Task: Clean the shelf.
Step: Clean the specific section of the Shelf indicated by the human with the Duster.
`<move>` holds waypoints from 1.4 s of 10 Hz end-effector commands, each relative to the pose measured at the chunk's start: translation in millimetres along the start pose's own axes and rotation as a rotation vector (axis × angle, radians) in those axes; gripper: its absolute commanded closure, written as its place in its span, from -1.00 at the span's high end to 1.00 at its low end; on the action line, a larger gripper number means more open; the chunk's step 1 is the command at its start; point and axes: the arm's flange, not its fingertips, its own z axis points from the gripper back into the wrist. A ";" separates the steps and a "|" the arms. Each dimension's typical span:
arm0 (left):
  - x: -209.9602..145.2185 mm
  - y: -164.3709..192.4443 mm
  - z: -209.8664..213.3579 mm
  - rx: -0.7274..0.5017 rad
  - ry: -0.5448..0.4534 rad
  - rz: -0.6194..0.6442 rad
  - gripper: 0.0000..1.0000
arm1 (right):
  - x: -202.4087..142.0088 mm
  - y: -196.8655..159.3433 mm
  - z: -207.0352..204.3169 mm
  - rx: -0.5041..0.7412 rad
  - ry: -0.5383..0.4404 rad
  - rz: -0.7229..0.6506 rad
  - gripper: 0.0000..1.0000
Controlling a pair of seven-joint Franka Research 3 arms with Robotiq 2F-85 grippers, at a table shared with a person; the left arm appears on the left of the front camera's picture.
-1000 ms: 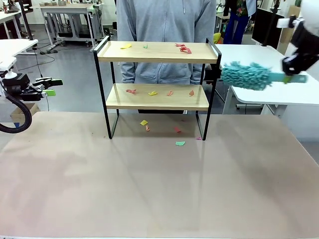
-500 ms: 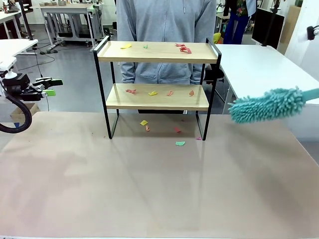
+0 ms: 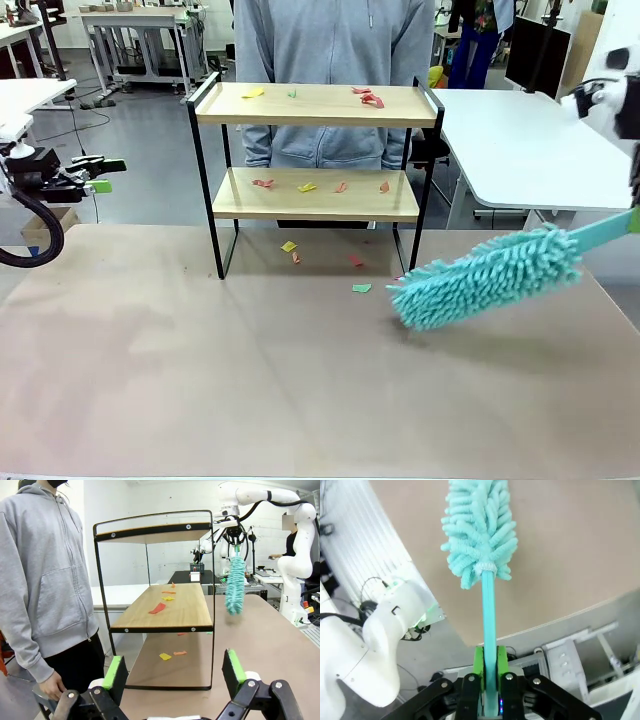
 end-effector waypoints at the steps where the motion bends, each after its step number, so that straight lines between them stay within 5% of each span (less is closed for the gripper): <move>1: 3.1 -1.4 0.5 0.003 -0.004 -0.013 1.00 | 11.1 13.7 -5.1 0.060 -0.018 0.141 -0.74; 4: 3.1 -1.4 0.5 0.003 -0.004 -0.013 1.00 | 31.1 24.1 -8.2 0.115 -0.026 0.275 -0.74; 14: 3.1 -1.4 0.5 0.003 -0.004 -0.013 1.00 | 32.9 27.7 -11.1 0.088 -0.018 0.230 -0.74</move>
